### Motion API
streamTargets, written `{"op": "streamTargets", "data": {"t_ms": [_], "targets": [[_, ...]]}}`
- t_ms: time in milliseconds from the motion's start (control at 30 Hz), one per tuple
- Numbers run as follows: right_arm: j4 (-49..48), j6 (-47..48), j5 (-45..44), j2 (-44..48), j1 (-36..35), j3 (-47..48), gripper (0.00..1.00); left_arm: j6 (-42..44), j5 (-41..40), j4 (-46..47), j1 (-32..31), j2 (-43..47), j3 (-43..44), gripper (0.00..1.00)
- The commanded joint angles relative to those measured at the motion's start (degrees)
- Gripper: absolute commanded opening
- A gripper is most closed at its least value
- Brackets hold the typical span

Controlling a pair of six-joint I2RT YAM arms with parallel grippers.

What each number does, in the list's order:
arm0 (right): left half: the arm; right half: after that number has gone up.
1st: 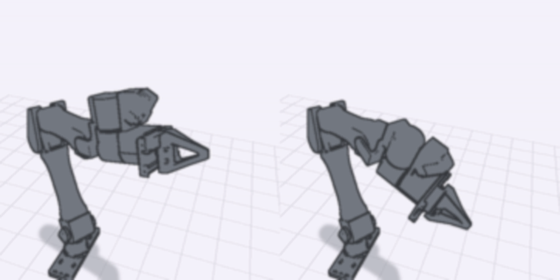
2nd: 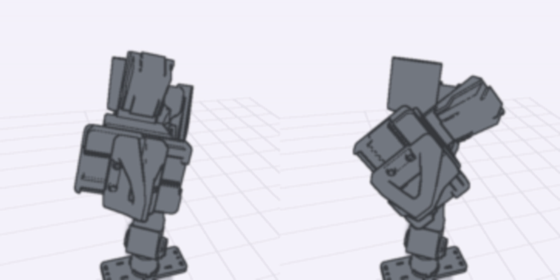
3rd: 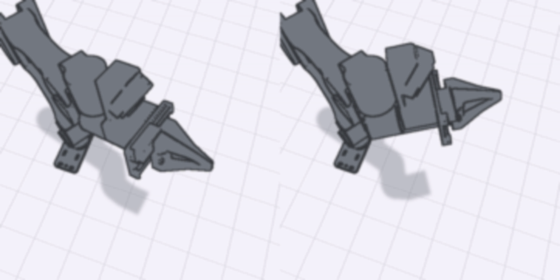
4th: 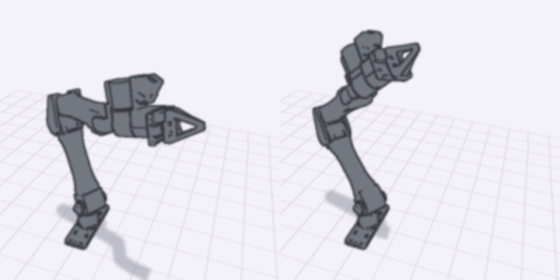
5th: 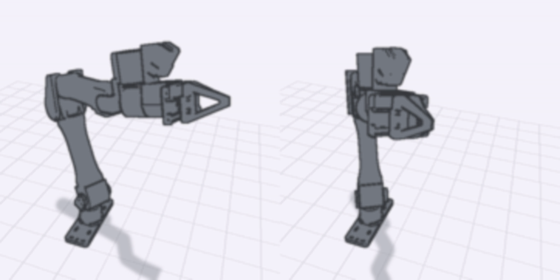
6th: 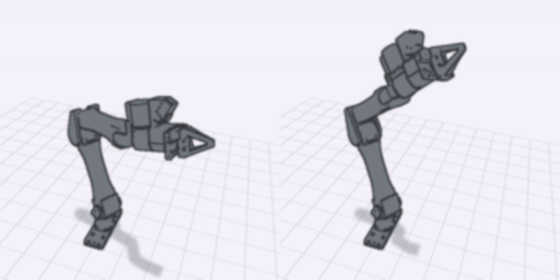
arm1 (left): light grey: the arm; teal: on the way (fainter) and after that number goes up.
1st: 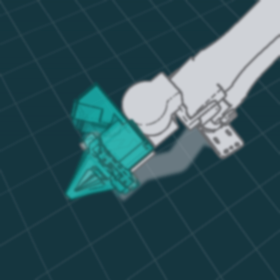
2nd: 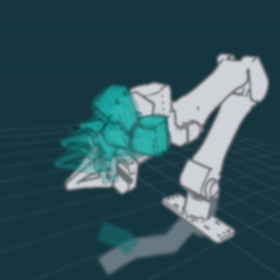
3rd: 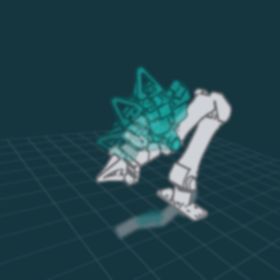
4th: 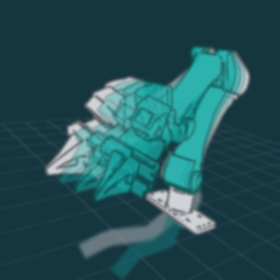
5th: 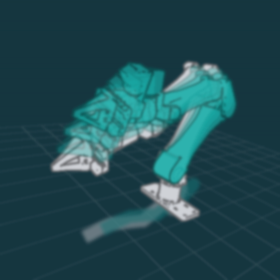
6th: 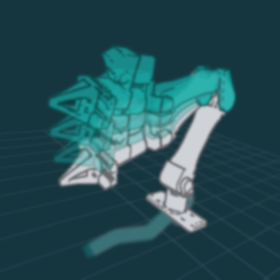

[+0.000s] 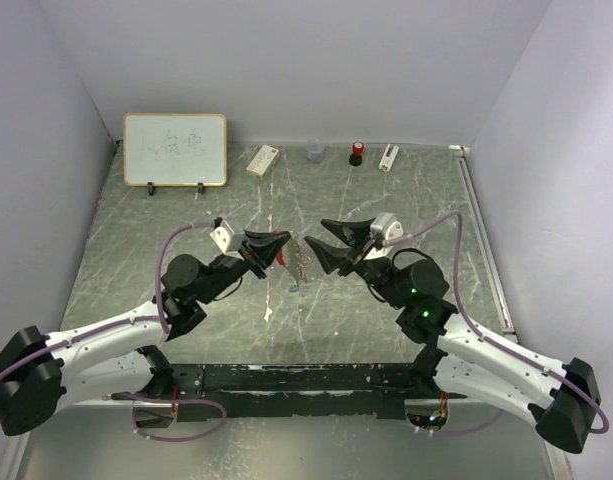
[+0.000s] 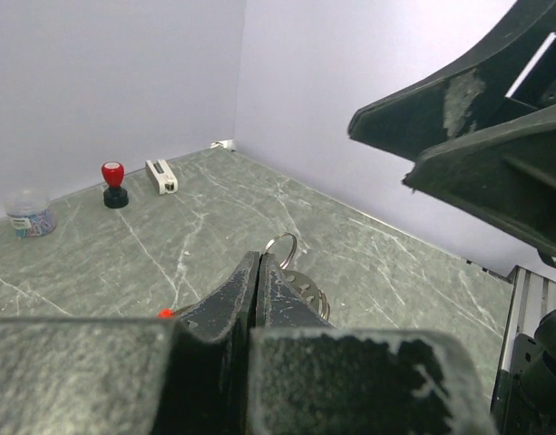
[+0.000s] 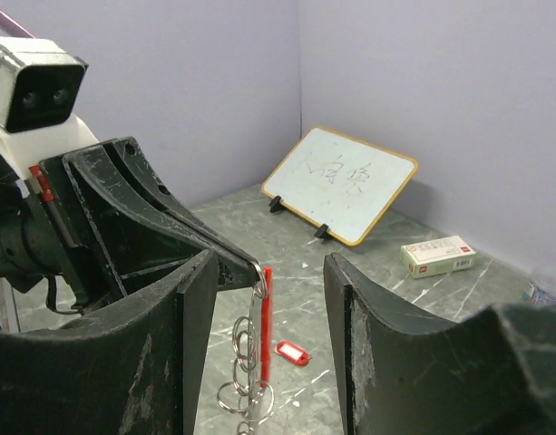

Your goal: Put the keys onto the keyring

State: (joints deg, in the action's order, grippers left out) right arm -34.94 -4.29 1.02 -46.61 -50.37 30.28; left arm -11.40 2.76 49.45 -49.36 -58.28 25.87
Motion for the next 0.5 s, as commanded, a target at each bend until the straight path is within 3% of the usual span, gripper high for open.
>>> {"op": "streamTargets", "data": {"t_ms": [0, 233, 467], "targets": [[1.81, 1.9, -0.54, 2.07, -0.19, -1.39, 0.49, -0.38, 1.79, 1.7, 1.11, 0.82, 0.67, 0.07], [5.42, 5.58, 1.45, -0.35, -0.17, -1.26, 0.48, -0.13, 5.81, -0.03, 2.35, 1.02, 2.05, 0.07], [5.66, 5.67, 3.84, -1.09, -0.19, -2.35, 0.47, -1.72, 12.2, 3.93, 4.8, 0.15, 1.38, 0.07]]}}
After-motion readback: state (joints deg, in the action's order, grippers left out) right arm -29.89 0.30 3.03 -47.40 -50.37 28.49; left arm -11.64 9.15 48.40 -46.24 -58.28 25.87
